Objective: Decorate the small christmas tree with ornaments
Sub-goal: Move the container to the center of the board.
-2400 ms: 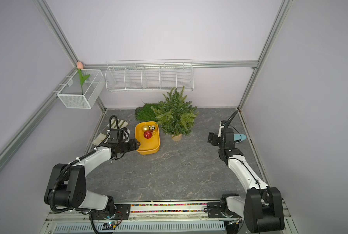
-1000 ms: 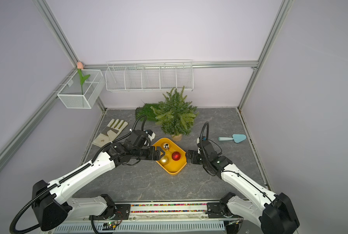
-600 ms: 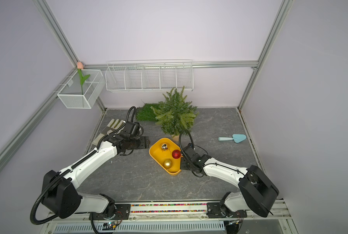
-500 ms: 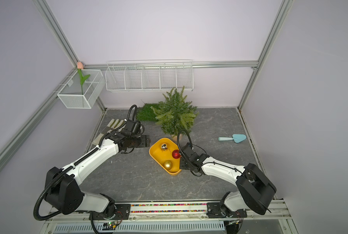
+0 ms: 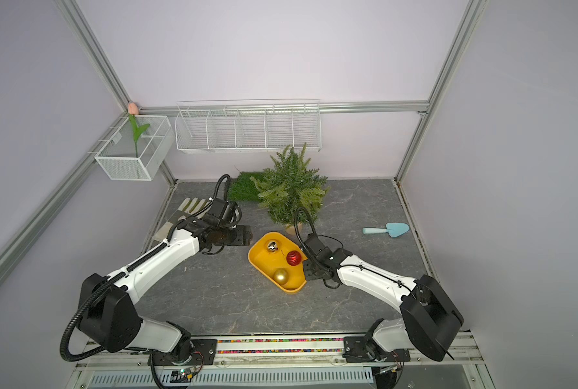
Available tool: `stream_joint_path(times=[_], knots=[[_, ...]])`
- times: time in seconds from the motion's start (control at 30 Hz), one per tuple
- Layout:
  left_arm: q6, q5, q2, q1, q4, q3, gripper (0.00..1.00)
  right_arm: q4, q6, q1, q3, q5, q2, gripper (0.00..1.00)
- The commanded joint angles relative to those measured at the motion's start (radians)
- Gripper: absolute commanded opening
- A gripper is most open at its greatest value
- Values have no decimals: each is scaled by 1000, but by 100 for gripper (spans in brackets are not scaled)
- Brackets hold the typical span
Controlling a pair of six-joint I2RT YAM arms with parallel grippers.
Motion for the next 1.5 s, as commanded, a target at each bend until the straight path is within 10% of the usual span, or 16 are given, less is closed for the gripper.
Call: stream_joint_path(times=[0.0,0.97,1.47], knots=[[8,16,-11,3,-18,-13,81,-94,-102,-26,13,-47,-21,29],[29,207,12,4,28,-49,77,-198,-333,-127,146,-154,71,15],[25,131,-52,4,16,-64,78,-275,-76,-17,241,-120,-26,50]])
